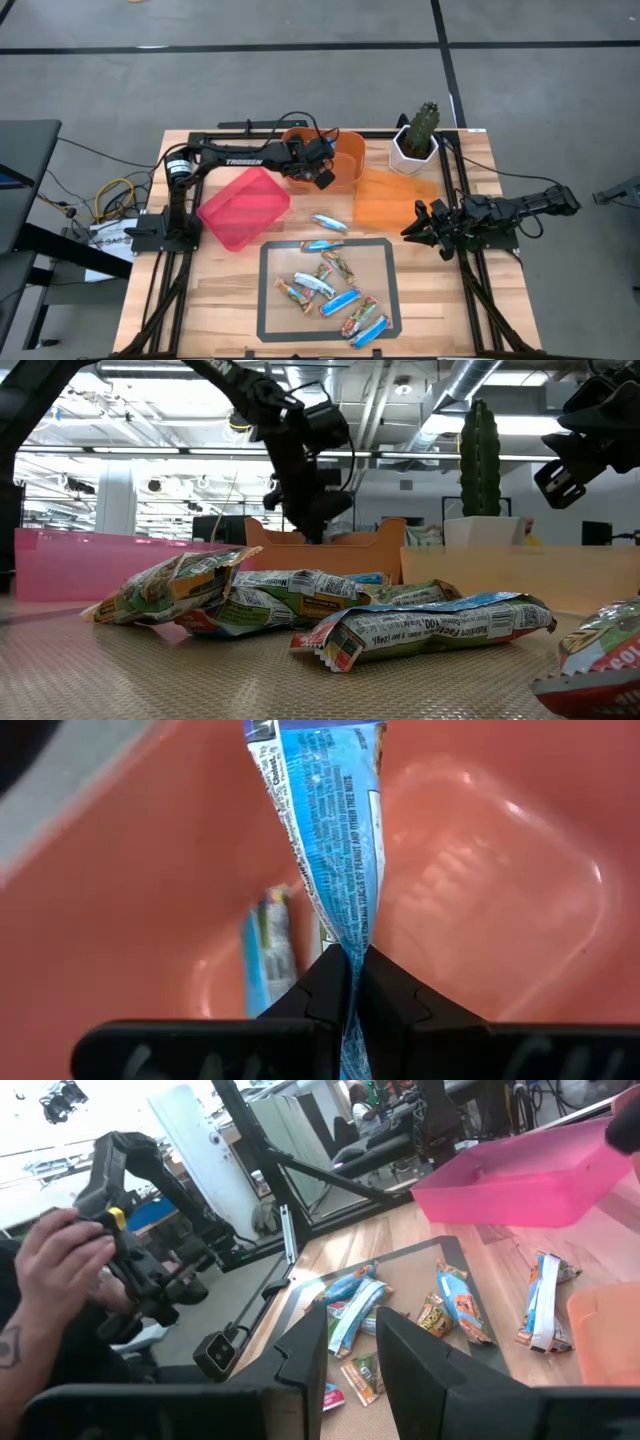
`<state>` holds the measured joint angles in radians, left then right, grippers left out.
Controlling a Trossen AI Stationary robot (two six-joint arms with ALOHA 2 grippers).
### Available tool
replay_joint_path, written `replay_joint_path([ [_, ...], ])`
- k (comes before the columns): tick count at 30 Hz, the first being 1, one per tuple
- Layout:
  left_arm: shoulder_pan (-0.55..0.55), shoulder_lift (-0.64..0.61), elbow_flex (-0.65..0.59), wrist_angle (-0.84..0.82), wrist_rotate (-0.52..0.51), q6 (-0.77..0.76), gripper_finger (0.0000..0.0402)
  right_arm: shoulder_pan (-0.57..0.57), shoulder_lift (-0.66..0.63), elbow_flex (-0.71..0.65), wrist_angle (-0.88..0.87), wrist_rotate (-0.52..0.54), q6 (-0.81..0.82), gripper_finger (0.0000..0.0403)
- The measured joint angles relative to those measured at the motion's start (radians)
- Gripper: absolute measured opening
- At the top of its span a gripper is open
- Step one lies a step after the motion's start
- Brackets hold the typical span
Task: Pick and place Granola Bars by type
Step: Put the blue granola bar into the orange bin, then put the yellow granola bar into the light orange bin
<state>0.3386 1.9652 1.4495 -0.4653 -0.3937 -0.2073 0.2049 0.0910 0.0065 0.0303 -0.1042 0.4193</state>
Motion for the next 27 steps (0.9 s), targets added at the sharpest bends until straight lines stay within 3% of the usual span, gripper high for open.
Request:
replay_joint_path([
  [14,0.0,0.0,-0.081,0.084,0.041,0.0,0.0016,0.0,0.0,0.0,0.0,0.0,0.0,0.0082],
  [27,-0.003,0.0,-0.081,0.083,0.048,0.001,0.0089,0.0,0.0,0.0,0.0,0.0,0.0,0.0082],
])
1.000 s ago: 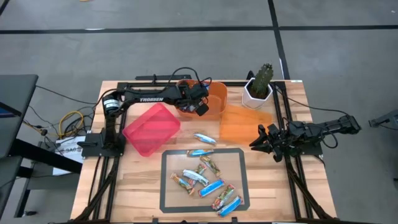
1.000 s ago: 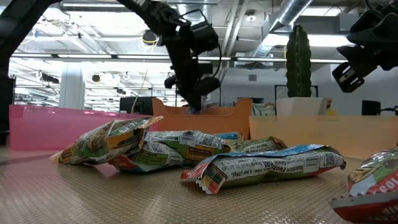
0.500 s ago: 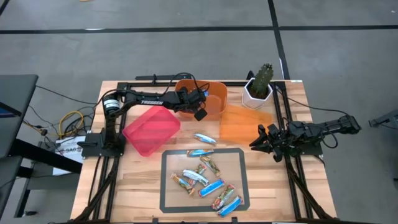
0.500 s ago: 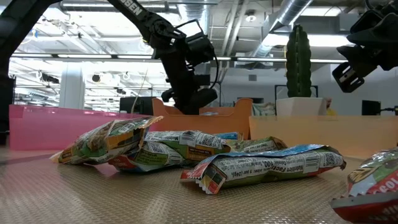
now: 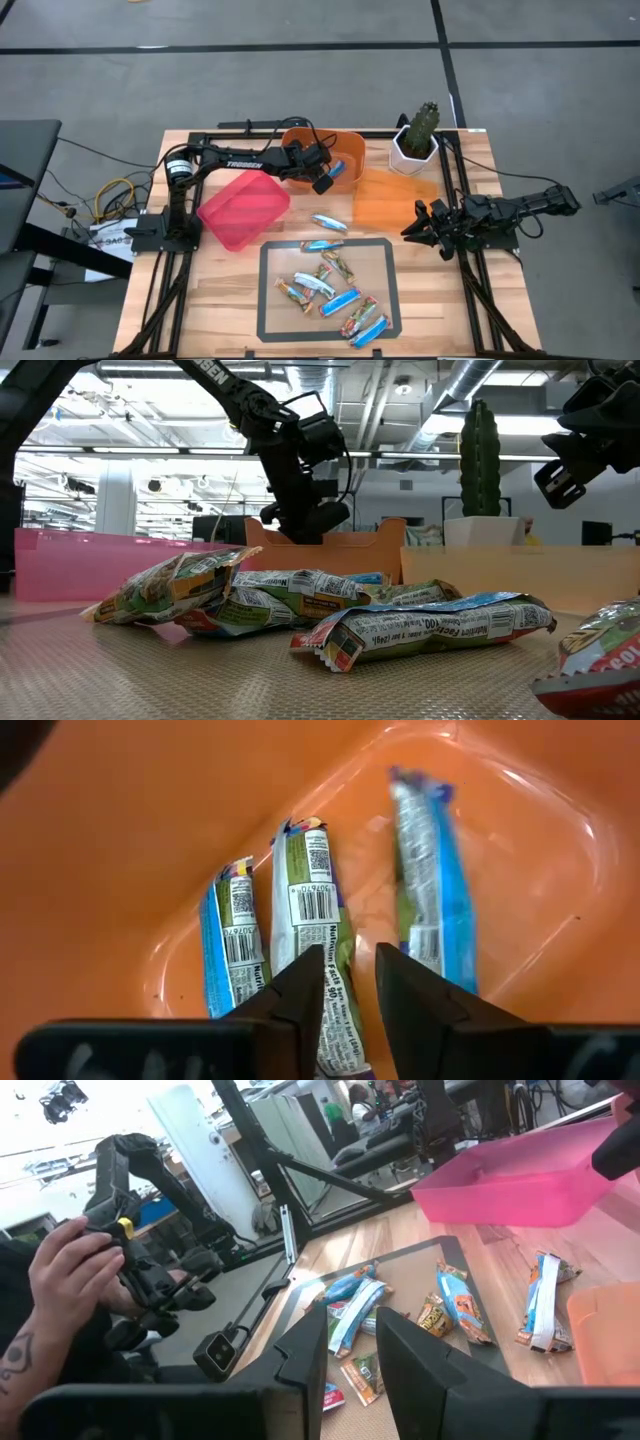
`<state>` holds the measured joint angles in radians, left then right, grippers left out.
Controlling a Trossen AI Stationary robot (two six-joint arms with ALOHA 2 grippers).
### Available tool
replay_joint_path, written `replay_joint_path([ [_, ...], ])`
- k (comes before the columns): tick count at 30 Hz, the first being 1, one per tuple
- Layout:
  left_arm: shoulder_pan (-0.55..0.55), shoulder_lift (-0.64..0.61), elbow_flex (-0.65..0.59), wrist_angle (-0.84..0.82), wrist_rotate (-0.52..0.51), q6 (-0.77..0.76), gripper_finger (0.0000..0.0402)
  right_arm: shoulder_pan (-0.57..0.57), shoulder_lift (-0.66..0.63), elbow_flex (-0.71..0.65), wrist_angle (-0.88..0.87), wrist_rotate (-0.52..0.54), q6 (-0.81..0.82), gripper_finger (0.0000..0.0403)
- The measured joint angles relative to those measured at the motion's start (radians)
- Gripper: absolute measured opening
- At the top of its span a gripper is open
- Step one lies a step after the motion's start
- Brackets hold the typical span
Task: Pick and place Granola Bars by type
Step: Put the yellow granola bar into the light orange bin
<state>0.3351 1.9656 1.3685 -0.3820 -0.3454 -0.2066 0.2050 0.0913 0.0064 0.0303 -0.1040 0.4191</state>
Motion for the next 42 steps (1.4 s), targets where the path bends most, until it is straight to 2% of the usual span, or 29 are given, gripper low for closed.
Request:
replay_joint_path([
  [15,-0.076,-0.025,0.023,0.097,-0.003,0.095,0.0096,0.0,0.0,0.0,0.0,0.0,0.0,0.0082],
  [22,-0.178,-0.095,0.049,0.093,-0.123,0.207,0.0096,0.0,0.0,0.0,0.0,0.0,0.0,0.0082],
  [25,-0.243,-0.122,0.051,0.093,-0.138,0.285,0.0096,0.0,0.0,0.0,0.0,0.0,0.0,0.0082],
  [31,-0.388,-0.126,0.051,0.061,-0.116,0.393,0.0096,0.0,0.0,0.0,0.0,0.0,0.0,0.0082],
  [38,-0.519,-0.126,0.051,-0.024,0.015,0.409,0.0096,0.0,0.0,0.0,0.0,0.0,0.0,0.0082],
  [42,-0.574,-0.126,0.05,-0.072,0.027,0.414,0.0096,0.0,0.0,0.0,0.0,0.0,0.0,0.0082],
])
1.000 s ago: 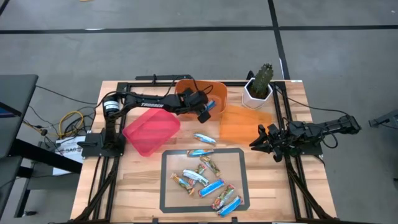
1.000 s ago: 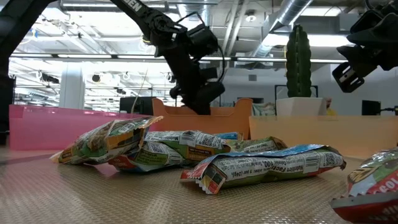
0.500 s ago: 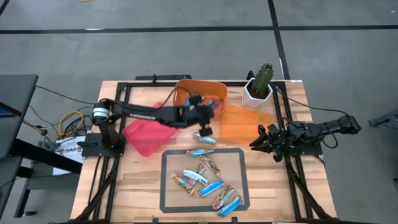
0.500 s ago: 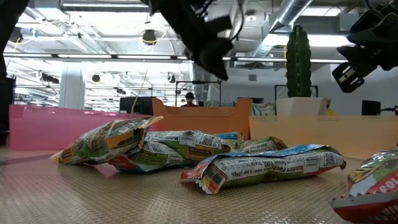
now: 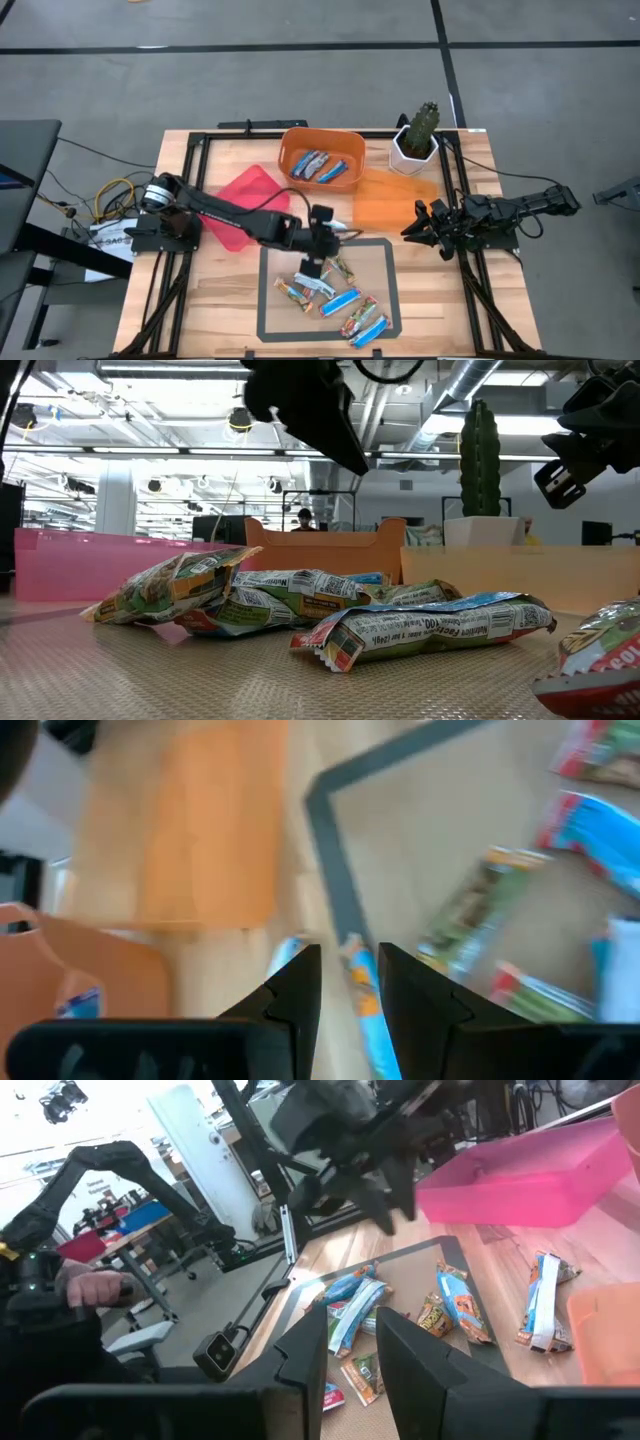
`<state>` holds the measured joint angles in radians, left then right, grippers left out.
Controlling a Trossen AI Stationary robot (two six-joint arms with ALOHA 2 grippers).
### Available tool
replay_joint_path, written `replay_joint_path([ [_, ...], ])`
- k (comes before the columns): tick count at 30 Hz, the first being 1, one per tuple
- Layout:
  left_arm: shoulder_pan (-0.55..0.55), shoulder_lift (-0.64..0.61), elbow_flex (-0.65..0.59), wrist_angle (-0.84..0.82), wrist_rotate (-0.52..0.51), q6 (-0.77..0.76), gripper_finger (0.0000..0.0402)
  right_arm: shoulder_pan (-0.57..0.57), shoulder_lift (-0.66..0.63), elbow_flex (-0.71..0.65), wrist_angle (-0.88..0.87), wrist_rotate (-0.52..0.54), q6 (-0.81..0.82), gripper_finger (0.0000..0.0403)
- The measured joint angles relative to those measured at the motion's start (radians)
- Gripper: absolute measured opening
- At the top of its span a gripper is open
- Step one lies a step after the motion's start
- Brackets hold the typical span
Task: Pick and place Granola Bars by type
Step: Put the yellow granola bar into the light orange bin
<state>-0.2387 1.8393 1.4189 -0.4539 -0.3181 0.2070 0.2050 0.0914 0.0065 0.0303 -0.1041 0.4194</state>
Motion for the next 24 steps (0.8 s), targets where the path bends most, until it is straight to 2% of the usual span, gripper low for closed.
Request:
replay_joint_path([
  [4,-0.028,0.0,0.0,-0.047,0.0,-0.024,0.0096,0.0,0.0,0.0,0.0,0.0,0.0,0.0082],
  [13,-0.043,0.041,0.0,-0.111,0.007,-0.212,0.0102,0.0,0.0,0.0,0.002,0.0,0.0,0.0082],
  [24,-0.029,0.096,-0.001,-0.136,0.051,-0.302,0.0176,0.0,-0.001,0.0,0.003,0.0,0.0,0.0082],
])
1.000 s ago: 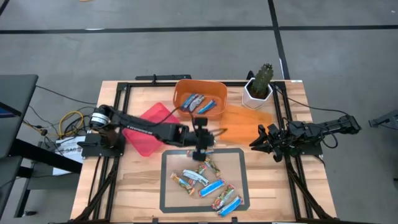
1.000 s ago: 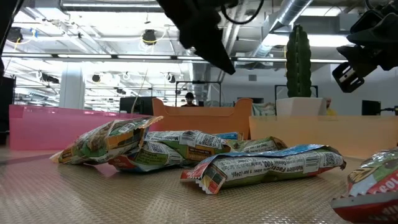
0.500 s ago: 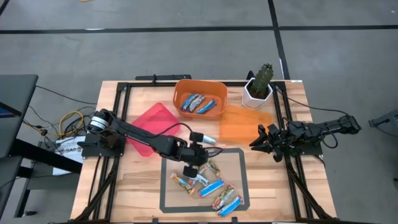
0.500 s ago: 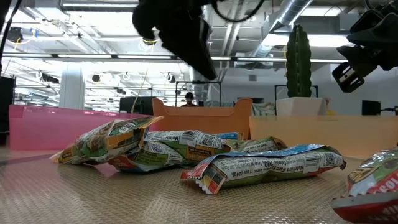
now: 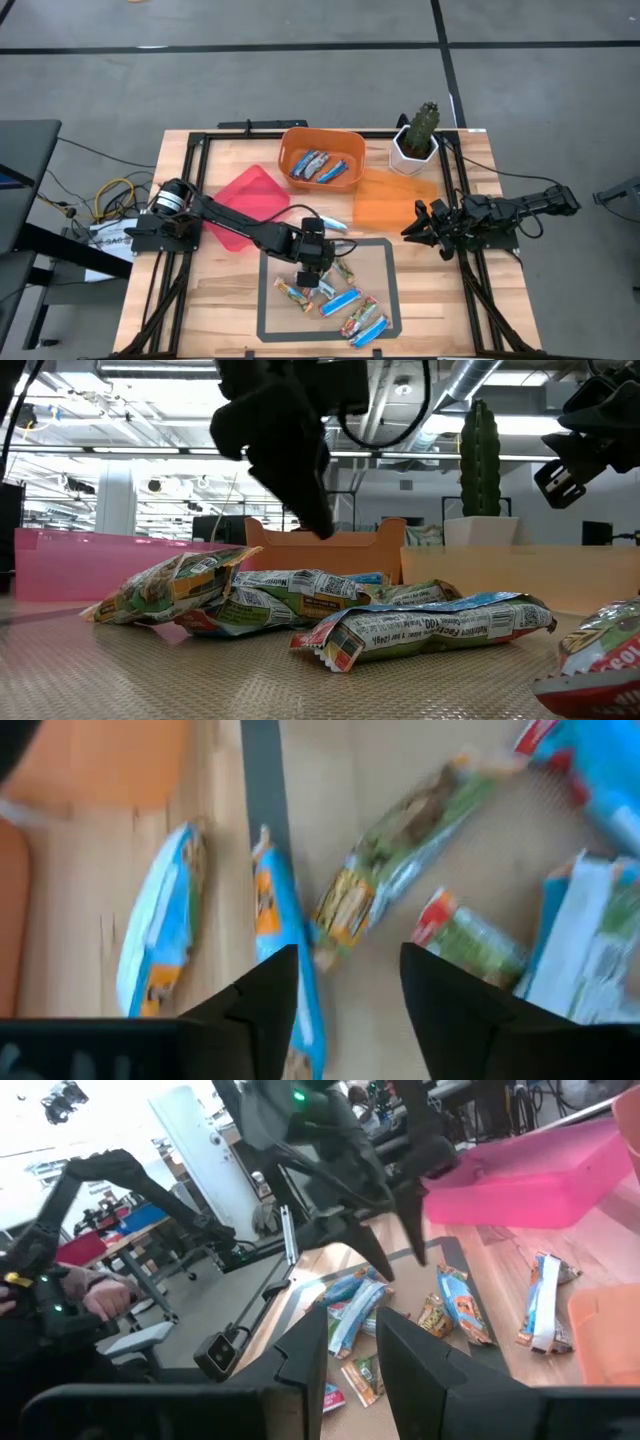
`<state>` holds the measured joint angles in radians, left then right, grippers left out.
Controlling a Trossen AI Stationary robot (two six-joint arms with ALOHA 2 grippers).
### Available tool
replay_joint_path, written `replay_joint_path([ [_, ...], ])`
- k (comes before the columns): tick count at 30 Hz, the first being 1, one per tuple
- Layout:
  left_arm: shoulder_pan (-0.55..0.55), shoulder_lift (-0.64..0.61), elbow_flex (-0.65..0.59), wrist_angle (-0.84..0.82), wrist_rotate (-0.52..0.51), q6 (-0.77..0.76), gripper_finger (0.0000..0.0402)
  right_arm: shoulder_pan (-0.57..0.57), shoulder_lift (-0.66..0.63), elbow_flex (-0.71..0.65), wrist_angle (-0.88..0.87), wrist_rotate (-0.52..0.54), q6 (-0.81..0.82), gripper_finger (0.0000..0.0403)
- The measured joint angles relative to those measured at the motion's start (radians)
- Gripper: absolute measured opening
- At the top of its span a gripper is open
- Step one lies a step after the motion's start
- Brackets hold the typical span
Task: Pick and place Granola Bars by type
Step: Put the yellow granola bar into the light orange bin
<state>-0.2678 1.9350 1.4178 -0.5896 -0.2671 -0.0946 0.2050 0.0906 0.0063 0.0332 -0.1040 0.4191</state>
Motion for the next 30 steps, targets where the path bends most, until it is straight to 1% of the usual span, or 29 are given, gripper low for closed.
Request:
replay_joint_path([
  [5,0.024,0.0,0.0,-0.076,0.0,-0.027,0.0207,0.0,0.0,0.0,-0.002,0.0,0.0,0.0082],
  [9,0.038,0.016,0.001,-0.102,0.003,-0.051,0.0219,0.0,0.0,0.0,-0.003,0.0,0.0,0.0082],
  [14,0.049,0.065,0.0,-0.091,0.054,-0.042,0.0222,0.0,0.001,0.0,0.002,0.0,0.0,0.0082],
  [21,0.072,0.097,0.0,-0.059,0.049,-0.04,0.0222,0.0,0.0,0.0,0.0,0.0,0.0,0.0082],
  [27,0.086,0.125,0.001,-0.024,0.01,-0.042,0.0222,0.0,0.005,0.0,-0.003,0.0,0.0,0.0082],
  [30,0.092,0.135,0.001,-0.012,0.016,-0.038,0.0222,0.0,0.007,0.0,0.003,0.0,0.0,0.0082],
])
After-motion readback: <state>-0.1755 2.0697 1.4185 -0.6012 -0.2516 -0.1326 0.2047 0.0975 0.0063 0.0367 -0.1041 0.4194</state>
